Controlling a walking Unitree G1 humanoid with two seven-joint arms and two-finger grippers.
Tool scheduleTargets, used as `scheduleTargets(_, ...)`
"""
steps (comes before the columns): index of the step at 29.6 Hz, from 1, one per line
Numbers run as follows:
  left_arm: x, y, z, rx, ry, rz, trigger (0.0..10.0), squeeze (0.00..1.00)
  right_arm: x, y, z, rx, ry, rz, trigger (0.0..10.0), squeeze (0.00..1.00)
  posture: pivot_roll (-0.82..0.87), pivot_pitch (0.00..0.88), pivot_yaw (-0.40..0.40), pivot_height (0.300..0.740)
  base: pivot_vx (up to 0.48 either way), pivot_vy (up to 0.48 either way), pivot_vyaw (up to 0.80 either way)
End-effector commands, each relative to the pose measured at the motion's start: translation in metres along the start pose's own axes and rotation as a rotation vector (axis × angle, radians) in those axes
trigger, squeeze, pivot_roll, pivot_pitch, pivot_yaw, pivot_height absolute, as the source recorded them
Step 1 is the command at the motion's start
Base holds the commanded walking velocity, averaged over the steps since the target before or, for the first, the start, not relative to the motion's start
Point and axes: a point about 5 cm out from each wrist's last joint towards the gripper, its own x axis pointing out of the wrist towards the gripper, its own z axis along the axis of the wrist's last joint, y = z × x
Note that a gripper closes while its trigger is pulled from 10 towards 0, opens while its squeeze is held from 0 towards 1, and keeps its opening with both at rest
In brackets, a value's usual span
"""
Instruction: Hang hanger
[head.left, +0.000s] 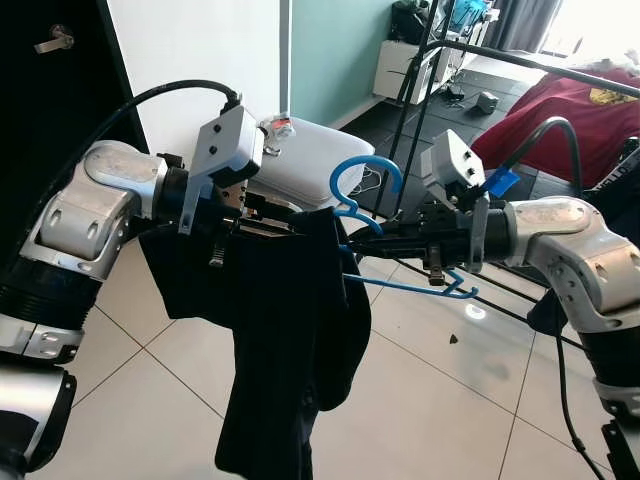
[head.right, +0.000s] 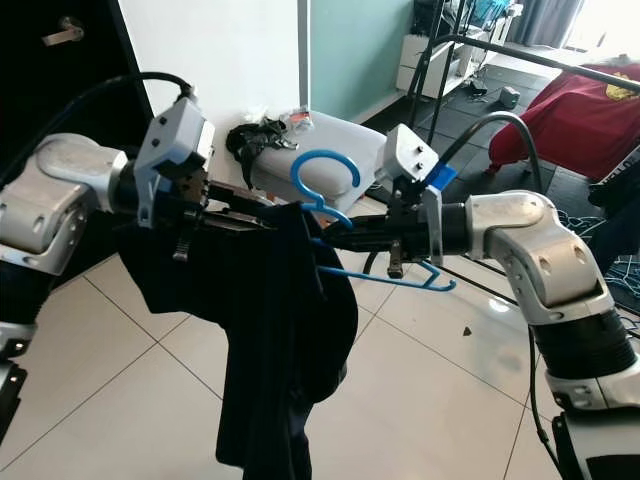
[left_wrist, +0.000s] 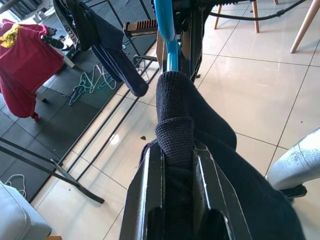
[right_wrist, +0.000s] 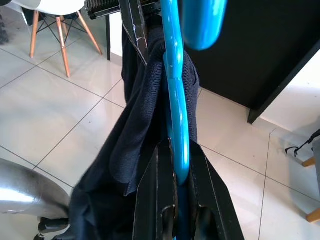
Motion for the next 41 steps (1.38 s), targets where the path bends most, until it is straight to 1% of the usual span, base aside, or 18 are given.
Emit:
scheduleTargets(1,0.006,-0.006,-0.012,-0.022,0.056,-0.043,0.0,0.00,0.001,0.005,0.020,-0.075,-0.076,0.028,10.0,0.00,0.00,0.022,-0.039,0.740,0.000,0.000,0.00)
scheduleTargets(8,0.010,-0.010,-0.012,-0.029,0.036,-0.062,0.0,0.00,0.003,0.004,0.022,-0.079,-0.097,0.010,10.0,0.00,0.00,0.018,-0.037,0.740,0.000,0.000,0.00)
scheduleTargets(9,0.010,-0.007,-0.010,-0.024,0.025,-0.049,0.0,0.00,0.003,0.004,0.022,-0.063,-0.108,0.005,10.0,1.00,0.00,0.018,-0.037,0.740,0.000,0.000,0.00)
scheduleTargets(17,0.001,0.008,-0.001,0.050,-0.036,0.055,0.0,0.00,-0.007,-0.001,0.016,-0.027,-0.120,-0.068,10.0,1.00,0.00,0.022,-0.036,0.740,0.000,0.000,0.00)
scheduleTargets(20,-0.004,0.013,-0.004,0.070,-0.009,0.101,0.0,0.00,-0.026,-0.006,0.013,-0.018,-0.110,-0.150,10.0,1.00,-0.01,0.026,-0.038,0.740,0.000,0.000,0.00)
scheduleTargets(21,-0.004,0.013,-0.004,0.070,-0.009,0.101,0.0,0.00,-0.026,-0.006,0.013,-0.018,-0.110,-0.150,10.0,1.00,-0.01,0.026,-0.038,0.740,0.000,0.000,0.00)
scheduleTargets(23,-0.011,0.020,-0.006,0.068,0.006,0.155,0.0,0.00,-0.049,-0.009,0.012,-0.008,-0.116,-0.245,10.0,1.00,-0.01,0.032,-0.038,0.740,0.000,0.000,0.00)
scheduleTargets(24,-0.011,0.020,-0.006,0.068,0.006,0.155,0.0,0.00,-0.049,-0.009,0.012,-0.008,-0.116,-0.245,10.0,1.00,-0.01,0.032,-0.038,0.740,0.000,0.000,0.00)
scheduleTargets(26,-0.017,0.024,-0.006,0.065,0.011,0.191,0.0,0.00,-0.066,-0.010,0.010,0.003,-0.122,-0.320,10.0,1.00,-0.01,0.037,-0.037,0.740,0.000,0.000,0.00)
scheduleTargets(27,-0.017,0.024,-0.006,0.065,0.011,0.191,0.0,0.00,-0.066,-0.010,0.010,0.003,-0.122,-0.320,10.0,1.00,-0.01,0.037,-0.037,0.740,0.000,0.000,0.00)
scheduleTargets(29,-0.021,0.025,-0.005,0.070,0.012,0.201,0.0,0.00,-0.083,-0.008,0.009,0.024,-0.151,-0.385,10.0,1.00,-0.02,0.043,-0.037,0.740,0.000,0.000,0.00)
scheduleTargets(30,-0.021,0.025,-0.005,0.070,0.012,0.201,0.0,0.00,-0.083,-0.008,0.009,0.024,-0.151,-0.385,10.0,1.00,-0.02,0.043,-0.037,0.740,0.000,0.000,0.00)
scheduleTargets(32,-0.023,0.028,0.000,0.085,-0.003,0.218,0.0,0.00,-0.098,0.005,0.002,0.096,-0.237,-0.427,10.0,1.00,-0.02,0.049,-0.040,0.740,0.000,0.000,0.00)
scheduleTargets(34,-0.024,0.029,0.001,0.091,-0.012,0.225,0.0,0.00,-0.102,0.011,-0.001,0.125,-0.266,-0.429,10.0,1.00,-0.02,0.049,-0.040,0.740,0.000,0.000,0.00)
scheduleTargets(36,-0.026,0.032,0.009,0.098,-0.058,0.246,0.0,0.00,-0.099,0.030,-0.022,0.221,-0.276,-0.398,10.0,1.00,-0.02,0.059,-0.044,0.740,0.000,0.000,0.00)
scheduleTargets(39,-0.026,0.033,0.013,0.098,-0.092,0.253,0.0,0.00,-0.095,0.038,-0.034,0.269,-0.258,-0.396,10.0,1.00,-0.02,0.059,-0.044,0.740,0.000,0.000,0.00)
scheduleTargets(40,-0.026,0.035,0.021,0.100,-0.141,0.264,0.0,0.00,-0.090,0.042,-0.051,0.330,-0.239,-0.425,10.0,0.00,-0.02,0.063,-0.045,0.740,0.000,0.000,0.00)
scheduleTargets(41,-0.026,0.035,0.021,0.100,-0.141,0.264,0.0,0.00,-0.090,0.042,-0.051,0.330,-0.239,-0.425,10.0,0.00,-0.02,0.063,-0.045,0.740,0.000,0.000,0.00)
